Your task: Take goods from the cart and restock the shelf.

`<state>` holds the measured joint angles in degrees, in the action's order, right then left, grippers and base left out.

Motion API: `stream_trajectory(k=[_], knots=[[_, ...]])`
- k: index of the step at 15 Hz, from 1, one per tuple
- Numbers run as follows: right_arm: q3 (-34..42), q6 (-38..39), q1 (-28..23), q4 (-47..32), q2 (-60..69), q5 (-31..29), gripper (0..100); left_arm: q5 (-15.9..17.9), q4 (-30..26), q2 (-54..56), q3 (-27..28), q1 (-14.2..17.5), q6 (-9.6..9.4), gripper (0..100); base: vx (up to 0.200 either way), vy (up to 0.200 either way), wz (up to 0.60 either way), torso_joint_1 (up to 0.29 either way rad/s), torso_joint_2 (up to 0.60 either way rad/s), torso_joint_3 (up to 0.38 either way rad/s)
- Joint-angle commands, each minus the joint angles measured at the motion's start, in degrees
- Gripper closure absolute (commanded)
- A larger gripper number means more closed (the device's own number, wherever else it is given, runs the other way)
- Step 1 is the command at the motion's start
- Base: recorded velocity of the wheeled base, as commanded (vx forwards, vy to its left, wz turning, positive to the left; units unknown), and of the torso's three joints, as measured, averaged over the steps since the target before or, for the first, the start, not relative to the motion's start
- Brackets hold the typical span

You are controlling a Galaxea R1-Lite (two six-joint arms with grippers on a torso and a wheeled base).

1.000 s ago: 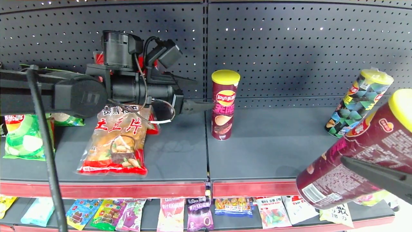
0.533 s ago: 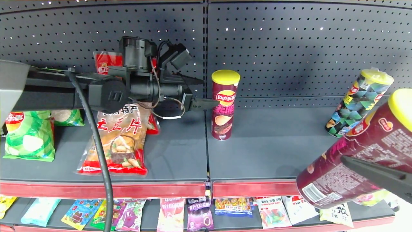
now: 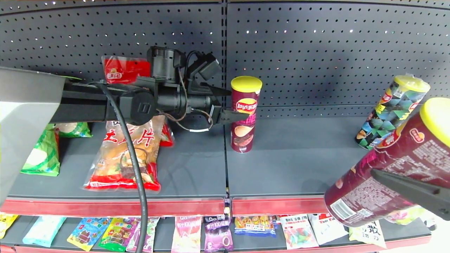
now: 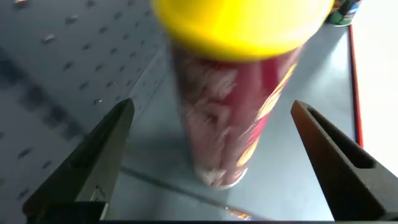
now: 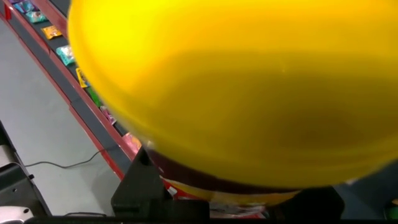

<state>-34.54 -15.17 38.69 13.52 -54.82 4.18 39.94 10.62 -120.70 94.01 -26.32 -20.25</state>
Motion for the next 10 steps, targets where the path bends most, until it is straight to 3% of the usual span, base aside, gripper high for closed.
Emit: stream_trajectory(k=[1, 10], knots=[[0.1, 0.0, 0.0, 0.0, -0.4, 0.0, 100, 0.0, 0.0, -1.8, 2.8, -0.7, 0.03, 0, 0.0, 0.0, 0.0, 0.0, 0.0, 0.0], [0.0, 0.0, -0.9, 0.0, -0.6, 0.1, 100, -0.5, 0.1, -4.1, 6.4, -2.3, 2.41, 0, 0.0, 0.0, 0.0, 0.0, 0.0, 0.0]])
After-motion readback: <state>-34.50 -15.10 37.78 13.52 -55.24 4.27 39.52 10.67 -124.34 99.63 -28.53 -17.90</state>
